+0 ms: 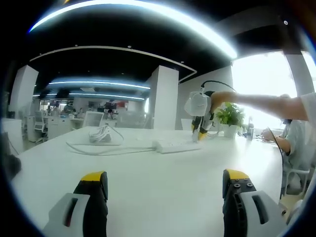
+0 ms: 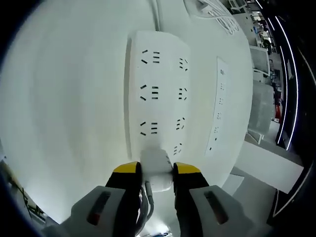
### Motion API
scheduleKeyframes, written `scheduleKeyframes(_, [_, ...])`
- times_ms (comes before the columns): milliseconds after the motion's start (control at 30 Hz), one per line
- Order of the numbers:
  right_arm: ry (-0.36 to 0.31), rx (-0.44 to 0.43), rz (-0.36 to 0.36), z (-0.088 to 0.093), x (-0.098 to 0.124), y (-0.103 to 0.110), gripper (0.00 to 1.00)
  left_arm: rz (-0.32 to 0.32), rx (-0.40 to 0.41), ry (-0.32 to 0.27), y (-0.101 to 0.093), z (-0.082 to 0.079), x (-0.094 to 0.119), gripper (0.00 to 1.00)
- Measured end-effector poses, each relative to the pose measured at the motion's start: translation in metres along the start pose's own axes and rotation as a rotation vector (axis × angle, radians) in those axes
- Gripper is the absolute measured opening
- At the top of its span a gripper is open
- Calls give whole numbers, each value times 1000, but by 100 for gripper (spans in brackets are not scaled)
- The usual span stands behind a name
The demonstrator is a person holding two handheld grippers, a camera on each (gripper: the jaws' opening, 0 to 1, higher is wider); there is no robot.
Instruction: Straighten the power strip on the desk, plug the charger into it
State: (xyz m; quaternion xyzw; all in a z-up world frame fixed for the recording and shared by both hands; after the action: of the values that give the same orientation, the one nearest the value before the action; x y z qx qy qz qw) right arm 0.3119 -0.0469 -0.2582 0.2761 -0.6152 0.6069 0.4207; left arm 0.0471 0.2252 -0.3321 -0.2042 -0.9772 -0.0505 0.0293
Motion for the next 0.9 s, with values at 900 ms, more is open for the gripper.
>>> scheduleKeyframes(900, [-182,-112,-77,21,6,-6,36,-8,-5,-17,-6,-6,12,99])
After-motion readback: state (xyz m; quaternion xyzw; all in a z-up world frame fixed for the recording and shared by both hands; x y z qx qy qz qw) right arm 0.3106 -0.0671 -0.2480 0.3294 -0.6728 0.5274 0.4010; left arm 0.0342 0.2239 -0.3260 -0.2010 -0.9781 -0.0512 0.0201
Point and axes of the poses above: the point that each gripper's makers call its tool centre point, and the gripper's own axes: x roughly backward along the fingers, y roughly to its left, z roughly out of its underside, the point moved 9 cm from there along x, roughly backward along the fingers, and after that the axes turned 14 degrees about -x, right-handed, at the moved point
